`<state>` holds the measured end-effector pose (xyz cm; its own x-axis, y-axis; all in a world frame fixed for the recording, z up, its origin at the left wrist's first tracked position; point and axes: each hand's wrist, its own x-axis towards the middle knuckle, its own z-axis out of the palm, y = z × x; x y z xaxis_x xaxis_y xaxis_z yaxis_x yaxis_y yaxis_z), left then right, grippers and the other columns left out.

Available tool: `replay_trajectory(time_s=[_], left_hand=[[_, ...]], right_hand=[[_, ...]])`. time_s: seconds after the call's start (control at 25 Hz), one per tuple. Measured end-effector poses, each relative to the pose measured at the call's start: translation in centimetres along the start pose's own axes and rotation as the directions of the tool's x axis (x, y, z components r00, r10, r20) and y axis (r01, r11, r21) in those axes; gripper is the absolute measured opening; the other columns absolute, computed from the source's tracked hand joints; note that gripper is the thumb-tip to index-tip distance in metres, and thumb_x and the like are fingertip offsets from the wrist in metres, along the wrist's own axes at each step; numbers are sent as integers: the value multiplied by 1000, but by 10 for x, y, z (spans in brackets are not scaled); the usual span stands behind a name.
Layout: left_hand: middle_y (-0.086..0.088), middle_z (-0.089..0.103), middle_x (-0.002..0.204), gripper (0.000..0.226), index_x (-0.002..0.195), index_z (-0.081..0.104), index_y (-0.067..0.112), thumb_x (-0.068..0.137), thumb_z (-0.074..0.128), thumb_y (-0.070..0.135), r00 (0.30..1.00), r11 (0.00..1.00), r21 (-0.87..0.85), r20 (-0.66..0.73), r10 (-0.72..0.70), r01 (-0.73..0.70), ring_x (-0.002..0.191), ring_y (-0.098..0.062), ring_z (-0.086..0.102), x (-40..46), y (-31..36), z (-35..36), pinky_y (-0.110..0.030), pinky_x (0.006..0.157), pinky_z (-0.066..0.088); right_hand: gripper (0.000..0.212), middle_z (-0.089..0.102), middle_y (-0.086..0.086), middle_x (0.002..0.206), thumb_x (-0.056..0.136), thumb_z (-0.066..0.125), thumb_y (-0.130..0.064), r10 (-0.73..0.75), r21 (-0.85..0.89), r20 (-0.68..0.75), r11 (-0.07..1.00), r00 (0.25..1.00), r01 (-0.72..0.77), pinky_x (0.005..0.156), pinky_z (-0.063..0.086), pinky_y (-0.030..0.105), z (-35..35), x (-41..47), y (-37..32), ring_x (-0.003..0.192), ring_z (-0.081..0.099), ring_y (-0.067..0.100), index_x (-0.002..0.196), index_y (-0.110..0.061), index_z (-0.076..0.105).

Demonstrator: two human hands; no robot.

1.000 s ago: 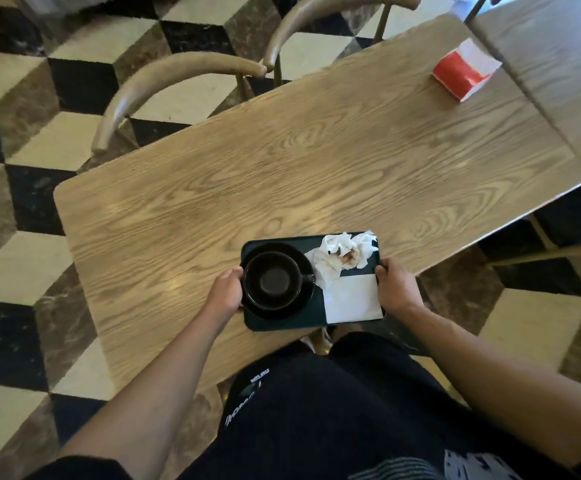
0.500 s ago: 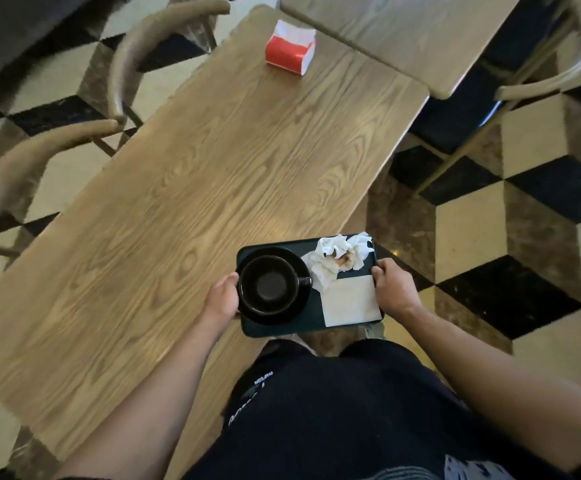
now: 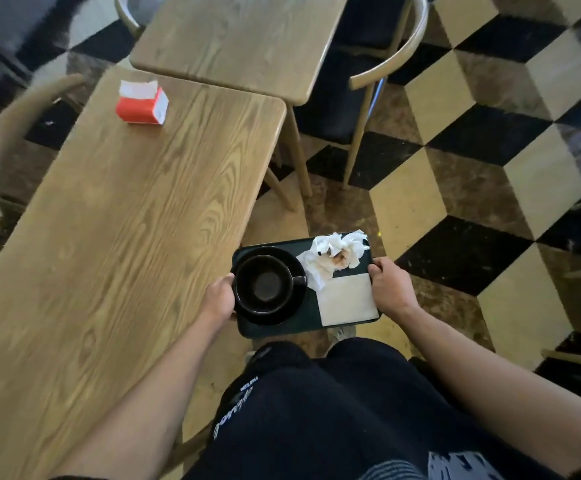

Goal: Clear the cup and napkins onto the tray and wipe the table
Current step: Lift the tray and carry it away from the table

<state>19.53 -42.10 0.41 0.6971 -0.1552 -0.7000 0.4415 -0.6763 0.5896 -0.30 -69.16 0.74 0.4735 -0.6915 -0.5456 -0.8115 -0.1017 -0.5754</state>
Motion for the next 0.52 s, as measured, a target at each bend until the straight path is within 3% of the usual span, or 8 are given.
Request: replay_trajectory(time_s=[0.08, 0.2, 0.4, 0.52], left_hand=[[-21, 70, 101, 39, 84, 66, 17, 92, 41, 46, 999, 998, 61, 22, 28, -29, 100, -38, 65, -6, 39, 38, -55, 96, 49], [-11, 69, 99, 39, 92, 68, 10, 103, 40, 34, 996, 990, 112, 55, 75, -81, 96, -27, 60, -12, 90, 87, -44, 90, 46], [-10, 72, 102, 45, 95, 70, 19, 92, 36, 48, 980, 975, 190, 181, 77, -112, 94, -29, 62, 9, 161, 169, -47, 86, 49], [-14, 72, 97, 42, 86, 70, 16, 96, 37, 40, 966, 963, 206, 226, 125, -172, 89, -31, 63, 21, 209, 215, -46, 83, 49]], right_hand=[[33, 66, 10, 113, 106, 40, -29, 27, 40, -31, 999, 999, -26, 77, 51, 36, -35, 15, 18, 94, 62, 23, 129, -12, 56], [33, 67, 10, 115, 106, 41, -28, 81, 96, -71, 993, 994, -74, 76, 48, 34, -79, 34, 41, 97, 62, 24, 130, -10, 57], [29, 68, 8, 111, 106, 43, -26, 164, 188, -157, 973, 974, -133, 74, 50, 33, -148, 68, 77, 94, 63, 21, 125, -10, 58], [28, 67, 6, 111, 106, 44, -26, 218, 214, -199, 961, 956, -174, 75, 49, 31, -181, 93, 89, 94, 62, 18, 125, -11, 58]])
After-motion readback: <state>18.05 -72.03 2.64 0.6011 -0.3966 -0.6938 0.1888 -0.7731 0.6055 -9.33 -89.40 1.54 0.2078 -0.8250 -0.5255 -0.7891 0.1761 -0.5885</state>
